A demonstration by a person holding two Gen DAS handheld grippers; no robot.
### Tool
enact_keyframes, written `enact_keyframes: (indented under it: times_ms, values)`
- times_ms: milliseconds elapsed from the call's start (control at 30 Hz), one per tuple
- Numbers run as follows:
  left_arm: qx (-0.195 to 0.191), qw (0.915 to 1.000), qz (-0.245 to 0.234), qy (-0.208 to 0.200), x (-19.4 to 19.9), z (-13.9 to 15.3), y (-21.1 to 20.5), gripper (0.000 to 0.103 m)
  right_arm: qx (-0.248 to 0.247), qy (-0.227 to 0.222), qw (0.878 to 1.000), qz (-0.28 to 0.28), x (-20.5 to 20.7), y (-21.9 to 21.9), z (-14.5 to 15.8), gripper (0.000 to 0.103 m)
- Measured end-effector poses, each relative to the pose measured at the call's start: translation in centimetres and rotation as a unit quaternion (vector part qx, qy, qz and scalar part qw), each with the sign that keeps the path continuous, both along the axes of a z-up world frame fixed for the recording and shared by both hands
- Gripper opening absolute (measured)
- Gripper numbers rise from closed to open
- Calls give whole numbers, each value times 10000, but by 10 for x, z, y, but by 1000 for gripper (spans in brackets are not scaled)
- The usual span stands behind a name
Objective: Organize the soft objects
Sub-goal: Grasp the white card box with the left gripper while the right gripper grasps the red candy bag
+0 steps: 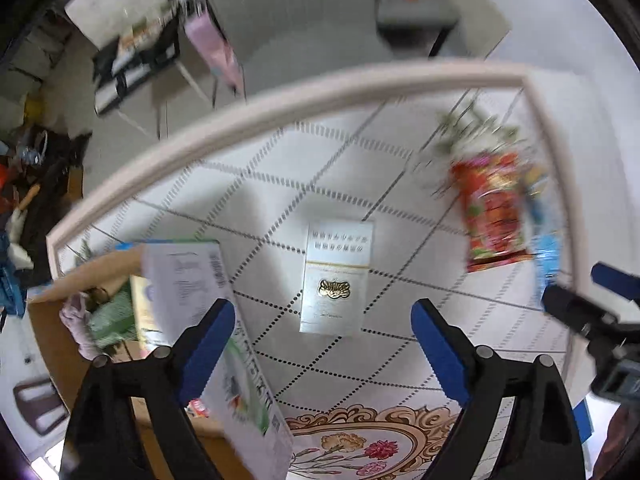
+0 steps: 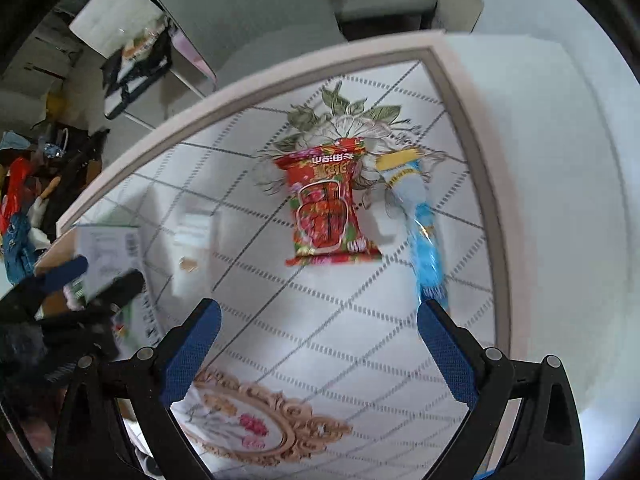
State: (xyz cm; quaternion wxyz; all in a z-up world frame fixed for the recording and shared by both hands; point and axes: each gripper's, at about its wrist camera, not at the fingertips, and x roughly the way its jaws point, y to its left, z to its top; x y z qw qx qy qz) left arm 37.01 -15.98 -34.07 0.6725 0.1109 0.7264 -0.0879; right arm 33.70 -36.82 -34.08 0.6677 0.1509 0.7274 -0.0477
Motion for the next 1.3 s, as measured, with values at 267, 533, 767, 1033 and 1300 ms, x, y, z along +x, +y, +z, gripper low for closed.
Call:
enact_keyframes:
  times_ms: [267, 533, 767, 1033, 1300]
  values:
    - [328, 9976, -89, 601, 8, -59, -14, 90, 132, 387, 9991, -147, 34, -8, -71, 90]
    - [584, 9927, -109, 1050, 15, -99, -18, 90, 177, 763, 9969, -110, 45, -6, -106, 76]
    - [185, 9917, 120, 1265, 14, -105, -16, 54, -91, 867, 9961, 98, 48, 4, -115, 60]
    - [195, 9939, 246, 1056, 17, -91, -14, 54, -340, 854, 9954, 276, 50, 30, -110, 49]
    - [-258, 9982, 183, 510, 4, -26, -21, 54, -27, 333, 9992, 226, 39, 36, -59, 48]
